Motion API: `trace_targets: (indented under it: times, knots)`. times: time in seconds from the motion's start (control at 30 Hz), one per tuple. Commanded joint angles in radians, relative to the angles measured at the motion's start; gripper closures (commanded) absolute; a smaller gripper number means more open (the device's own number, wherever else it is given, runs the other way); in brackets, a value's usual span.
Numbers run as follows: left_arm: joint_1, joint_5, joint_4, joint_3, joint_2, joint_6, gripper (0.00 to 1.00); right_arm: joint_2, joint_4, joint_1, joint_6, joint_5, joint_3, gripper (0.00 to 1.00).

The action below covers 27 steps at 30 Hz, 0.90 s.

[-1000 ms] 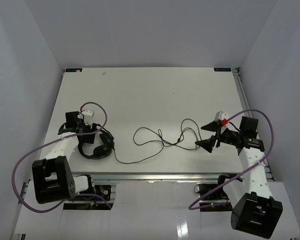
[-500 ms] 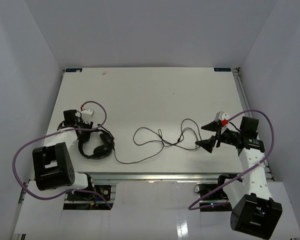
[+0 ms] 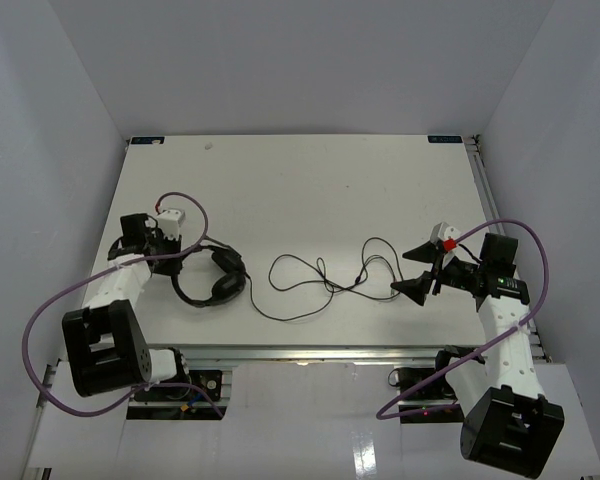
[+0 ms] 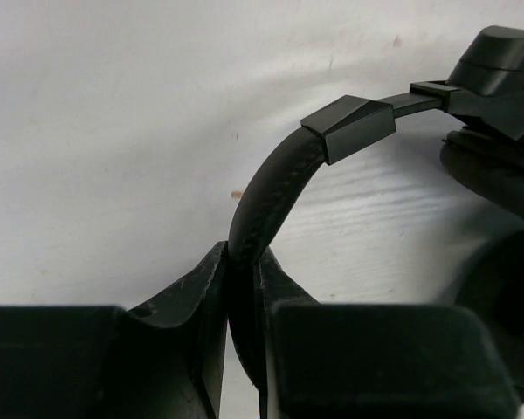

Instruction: Wrap the headphones

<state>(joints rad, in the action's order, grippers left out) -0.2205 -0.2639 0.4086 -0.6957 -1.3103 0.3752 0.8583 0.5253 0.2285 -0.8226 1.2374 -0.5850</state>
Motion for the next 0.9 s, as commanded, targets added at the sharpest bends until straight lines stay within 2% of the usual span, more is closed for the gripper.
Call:
trace_targets:
  times: [0.0, 0.1, 0.17, 0.3, 0.5, 0.6, 0.73, 0.87]
  knots:
    - [0.013, -0.170, 0.008, -0.138, 0.075, -0.216, 1.00, 0.034, 0.040, -0.022, -0.041, 0.054, -0.029, 0.10]
    - [0.079, -0.200, 0.019, -0.212, 0.079, -0.359, 1.00, 0.124, 0.057, -0.169, 0.020, -0.041, -0.112, 0.10]
    - [0.148, -0.190, 0.015, -0.249, 0.073, -0.449, 1.00, 0.153, -0.001, -0.306, 0.102, -0.150, -0.175, 0.10]
    - [0.325, -0.154, -0.006, -0.324, 0.014, -0.580, 1.00, 0.222, -0.237, -0.463, 0.425, -0.271, -0.237, 0.10]
    - [0.441, -0.106, -0.097, -0.374, -0.043, -0.768, 1.00, 0.320, -0.430, -0.662, 0.740, -0.528, -0.361, 0.10]
    - [0.460, -0.098, -0.127, -0.391, -0.046, -0.814, 1.00, 0.339, -0.549, -0.686, 0.796, -0.500, -0.355, 0.10]
    - [0.476, -0.100, -0.134, -0.437, -0.044, -0.848, 1.00, 0.427, -0.669, -0.689, 0.650, -0.221, -0.344, 0.10]
    - [0.478, -0.118, -0.137, -0.459, -0.019, -0.878, 1.00, 0.563, -1.025, -0.706, 0.792, -0.069, -0.259, 0.10]
